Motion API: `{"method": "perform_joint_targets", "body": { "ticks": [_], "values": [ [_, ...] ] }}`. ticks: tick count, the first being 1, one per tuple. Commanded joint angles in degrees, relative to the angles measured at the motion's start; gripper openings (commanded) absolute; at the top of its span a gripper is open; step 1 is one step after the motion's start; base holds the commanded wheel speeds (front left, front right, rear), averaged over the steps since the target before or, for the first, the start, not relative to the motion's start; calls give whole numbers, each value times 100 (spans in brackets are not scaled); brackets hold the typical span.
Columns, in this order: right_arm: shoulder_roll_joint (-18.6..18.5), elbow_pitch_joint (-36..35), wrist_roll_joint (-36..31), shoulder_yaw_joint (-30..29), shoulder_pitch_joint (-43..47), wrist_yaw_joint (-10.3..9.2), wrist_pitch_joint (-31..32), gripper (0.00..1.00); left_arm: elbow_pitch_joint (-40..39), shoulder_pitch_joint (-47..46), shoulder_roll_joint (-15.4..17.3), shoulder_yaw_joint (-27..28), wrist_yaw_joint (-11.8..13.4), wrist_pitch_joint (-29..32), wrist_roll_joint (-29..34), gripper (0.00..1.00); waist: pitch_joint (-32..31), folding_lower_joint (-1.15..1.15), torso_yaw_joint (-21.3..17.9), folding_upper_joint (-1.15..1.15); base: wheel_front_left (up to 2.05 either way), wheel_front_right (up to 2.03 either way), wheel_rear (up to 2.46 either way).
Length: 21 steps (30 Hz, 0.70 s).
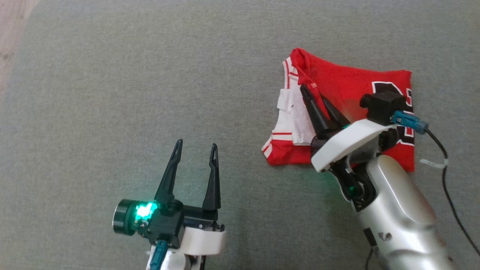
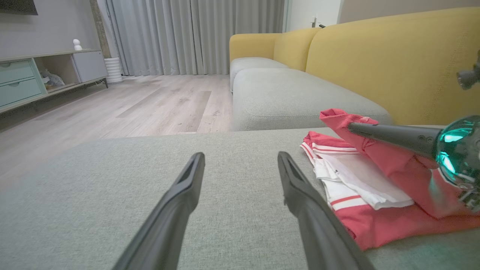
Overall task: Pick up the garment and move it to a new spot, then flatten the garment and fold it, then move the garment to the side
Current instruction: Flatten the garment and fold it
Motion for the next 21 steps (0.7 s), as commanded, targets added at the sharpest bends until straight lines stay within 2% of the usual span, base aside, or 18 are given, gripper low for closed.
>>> {"method": "perform_joint_targets", "body": {
  "ticks": [1, 2, 5, 9, 13, 15, 18, 21],
  "values": [
    [118, -86, 140, 190, -237, 40, -143, 100, -148, -140, -47, 138, -5, -28, 44, 100, 20, 0, 60, 0, 0, 0, 0],
    [120, 127, 399, 343, -349, 40, -308, 100, -121, -159, -58, 134, -8, -28, 38, 100, 5, 0, 102, 0, 0, 0, 0],
    [121, 238, 620, 491, -475, 40, -493, 100, -82, -136, -68, 169, -4, -28, 16, 100, -100, 0, 100, 0, 0, 0, 0],
    [97, 186, 406, 199, -411, 40, -739, 100, -47, 7, -73, 298, 17, -28, -5, 100, -392, 0, -23, 0, 0, 0, 0],
    [-334, -87, 309, -272, 12, 40, -1108, 100, 41, 190, -75, 441, -22, -28, -35, 100, -786, 0, -190, 0, 0, 0, 0],
    [-669, -148, 291, -448, 324, 40, -1383, 100, 96, 285, -67, 514, -68, -28, -58, 100, -990, 0, -280, 0, 0, 0, 0],
    [-1072, -48, 191, -672, 868, 40, -1726, 100, 149, 435, -52, 655, -160, -28, -135, 100, -1338, 0, -414, 0, 0, 0, 0],
    [-1332, 64, -187, -673, 1399, 40, -1875, 100, 210, 630, -13, 800, -262, -28, -196, 100, -1694, 0, -557, 0, 0, 0, 0]
  ]
}}
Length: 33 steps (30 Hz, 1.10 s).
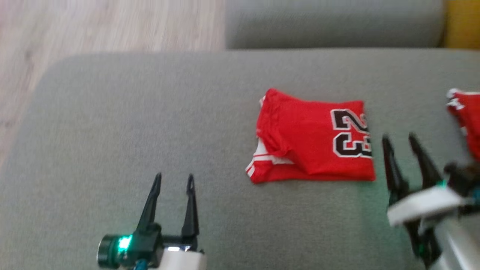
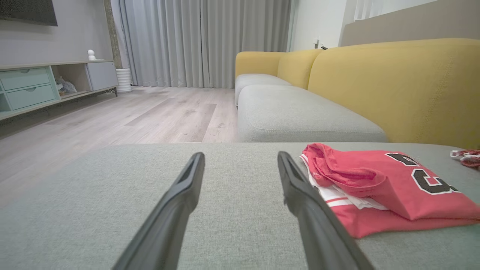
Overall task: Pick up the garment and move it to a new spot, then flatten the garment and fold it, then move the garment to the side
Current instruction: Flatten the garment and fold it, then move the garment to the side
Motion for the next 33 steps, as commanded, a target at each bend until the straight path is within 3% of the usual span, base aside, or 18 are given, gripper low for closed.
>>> {"method": "perform_joint_targets", "body": {
  "ticks": [1, 7, 12, 33],
  "values": [
    [-63, -169, -149, 146, 50, 40, -93, 100, -142, 5, 40, 248, -27, -29, -20, 100, -425, 1, -270, 0, 0, 0, 0],
    [177, -750, -667, 66, 888, 40, -106, 100, -28, 378, 81, 496, -194, -29, 11, 100, -741, 1, -559, 0, 0, 0, 0],
    [405, -824, -985, 70, 1295, 40, -107, 100, 155, 651, 62, 669, -291, -29, 56, 100, -946, 1, -691, 0, 0, 0, 0],
    [631, -777, -1264, -66, 1573, 40, -108, 100, 320, 883, -28, 1094, -505, -29, 228, 100, -1137, 1, -660, 0, 0, 0, 0]
  ]
}}
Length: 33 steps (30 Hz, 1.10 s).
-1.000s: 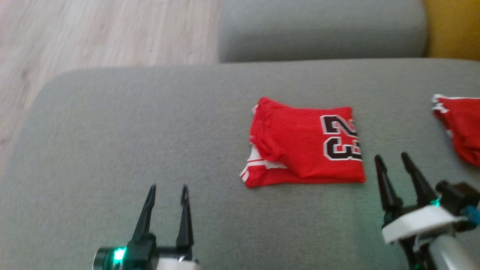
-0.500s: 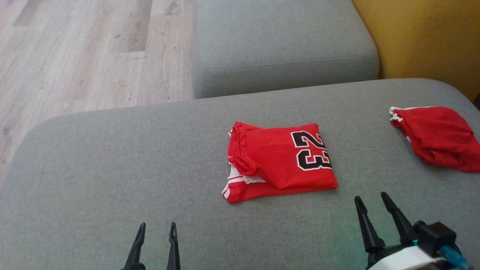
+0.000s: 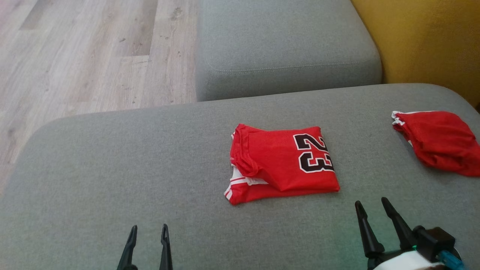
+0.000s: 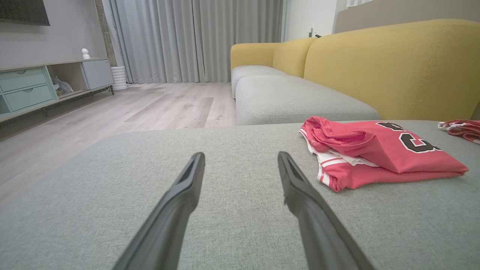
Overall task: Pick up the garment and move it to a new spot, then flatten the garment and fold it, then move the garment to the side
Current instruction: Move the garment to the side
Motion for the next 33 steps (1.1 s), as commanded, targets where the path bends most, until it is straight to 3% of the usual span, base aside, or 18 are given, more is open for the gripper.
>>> {"method": "perform_joint_targets", "body": {
  "ticks": [1, 22, 33],
  "values": [
    [-34, -163, -56, 80, -160, 40, -62, 100, -174, -182, -47, 220, -16, -29, 55, 100, -10, 0, 12, 0, 0, 0, 0],
    [-5, 86, -40, 50, -282, 40, -62, 100, -313, -186, -67, 295, -86, -29, 183, 100, 94, 0, 137, 0, 0, 0, 0],
    [-425, 1070, 178, 125, -1708, 40, -62, 100, -613, -432, -69, -145, 130, -29, 108, 100, 883, 0, 384, 0, 0, 0, 0]
  ]
}}
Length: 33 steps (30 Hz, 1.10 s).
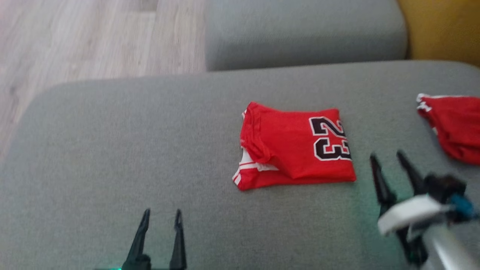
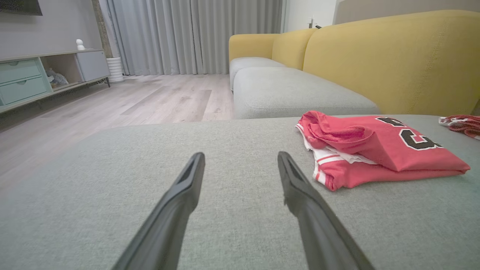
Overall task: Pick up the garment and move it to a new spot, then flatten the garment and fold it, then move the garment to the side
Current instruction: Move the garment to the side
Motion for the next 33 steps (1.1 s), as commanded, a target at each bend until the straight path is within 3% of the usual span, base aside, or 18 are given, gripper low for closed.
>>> {"method": "perform_joint_targets", "body": {
  "ticks": [1, 7, 17, 18, 19, 20, 26, 33],
  "values": [
    [-131, -54, 53, 83, -306, 40, -62, 100, -222, -374, -44, 117, 44, -29, -35, 100, 283, 0, 104, 0, 0, 0, 0],
    [-351, 938, 518, 125, -1336, 40, 194, 100, -263, -840, -44, -232, 163, -29, -25, 100, 867, 0, 323, 0, 0, 0, 0],
    [-420, 1950, 1577, 1045, -2133, 40, 894, 100, -178, -1165, -44, -515, 341, -29, -93, 100, 1134, 0, 562, 0, 0, 0, 0],
    [-391, 2028, 1664, 1154, -2169, 40, 993, 82, -172, -1179, -44, -534, 351, -29, -97, 100, 1140, 0, 579, 0, 0, 0, 0],
    [-366, 2109, 1758, 1248, -2193, 40, 1105, 27, -163, -1190, -44, -547, 360, -29, -101, 100, 1140, 0, 594, 0, 0, 0, 0],
    [-359, 2162, 1833, 1333, -2217, 40, 1174, 0, -155, -1197, -44, -550, 371, -29, -110, 100, 1136, 0, 603, 0, 0, 0, 0],
    [-656, 2428, 1865, 1444, -2449, 40, 947, 0, -167, -1135, -44, -498, 450, -29, -179, 100, 1050, 0, 474, 0, 0, 0, 0],
    [-1507, 2294, 1447, 1546, -3012, 40, 964, 0, -237, -1195, -44, -476, 472, -29, -234, 100, 1248, 0, -16, 0, 0, 0, 0]
  ]
}}
